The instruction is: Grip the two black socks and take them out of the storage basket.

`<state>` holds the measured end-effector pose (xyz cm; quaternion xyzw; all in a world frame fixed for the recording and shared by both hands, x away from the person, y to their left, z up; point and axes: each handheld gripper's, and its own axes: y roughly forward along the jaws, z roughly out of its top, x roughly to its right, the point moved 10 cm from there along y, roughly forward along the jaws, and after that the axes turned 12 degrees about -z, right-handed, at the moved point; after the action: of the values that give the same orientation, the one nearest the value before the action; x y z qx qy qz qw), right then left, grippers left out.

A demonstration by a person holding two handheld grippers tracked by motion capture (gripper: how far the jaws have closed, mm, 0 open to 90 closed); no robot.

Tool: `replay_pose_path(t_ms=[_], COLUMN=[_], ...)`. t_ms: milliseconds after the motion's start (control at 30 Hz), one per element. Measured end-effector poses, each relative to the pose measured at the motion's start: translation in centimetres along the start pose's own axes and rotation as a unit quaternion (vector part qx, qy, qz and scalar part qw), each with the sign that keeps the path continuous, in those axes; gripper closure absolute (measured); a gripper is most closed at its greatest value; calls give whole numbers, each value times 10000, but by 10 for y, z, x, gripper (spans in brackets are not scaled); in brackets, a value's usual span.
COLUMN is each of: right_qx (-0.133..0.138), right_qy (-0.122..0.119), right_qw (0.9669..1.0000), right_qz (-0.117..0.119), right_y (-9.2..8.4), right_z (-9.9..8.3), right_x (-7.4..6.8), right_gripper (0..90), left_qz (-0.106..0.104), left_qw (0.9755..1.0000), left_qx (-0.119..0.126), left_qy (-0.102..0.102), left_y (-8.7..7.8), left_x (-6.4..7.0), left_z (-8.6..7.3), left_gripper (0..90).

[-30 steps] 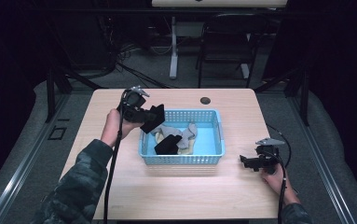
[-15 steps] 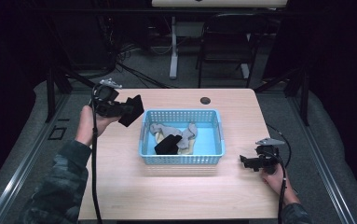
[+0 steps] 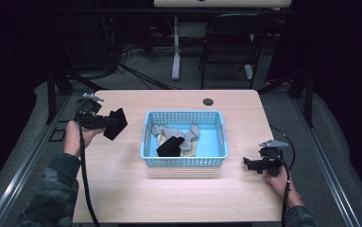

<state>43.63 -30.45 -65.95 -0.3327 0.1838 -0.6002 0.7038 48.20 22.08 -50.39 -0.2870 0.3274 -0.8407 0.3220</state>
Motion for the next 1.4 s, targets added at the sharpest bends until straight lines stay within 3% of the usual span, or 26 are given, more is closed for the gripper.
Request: replay_pose_path(t_ms=[100,200,367,467,500,633,700,800,933,1100,1400], right_qx=[3,8,4,8,12,5,10,10,9,11,8], right_qy=[3,5,10,9,14,9,18,20,22,20,21], right_qw=[10000,10000,10000,10000,10000,10000,10000,10000,10000,10000,10000], right_qz=[0,3,-5,1,21,33,14,14,10,14,11], right_y=[0,0,0,0,0,0,0,0,0,0,0], right_z=[0,0,0,0,0,0,0,0,0,0,0], right_x=[0,0,0,0,-1,-1,-1,-1,-1,-1,-1], right_gripper=[0,0,0,0,0,0,0,0,0,0,0], left_qz=[7,41,35,119,136,252,353,409,480,398,305], left_qw=[9997,9994,9970,9959,9942,9912,9904,9898,9910,9944,9972], left_qx=[-30,-98,-284,-400,-470,-687,-698,-590,-376,126,402], left_qy=[-246,-332,-719,-807,-953,-1104,-1139,-1227,-1195,-968,-560], left_y=[5,11,27,33,39,53,55,53,42,17,-7], left_x=[-14,-20,-39,-48,-56,-70,-76,-78,-76,-62,-34], left_z=[-14,-21,-42,-49,-56,-69,-72,-73,-70,-60,-44], left_gripper=[796,796,795,794,794,782,729,454,206,128,3])
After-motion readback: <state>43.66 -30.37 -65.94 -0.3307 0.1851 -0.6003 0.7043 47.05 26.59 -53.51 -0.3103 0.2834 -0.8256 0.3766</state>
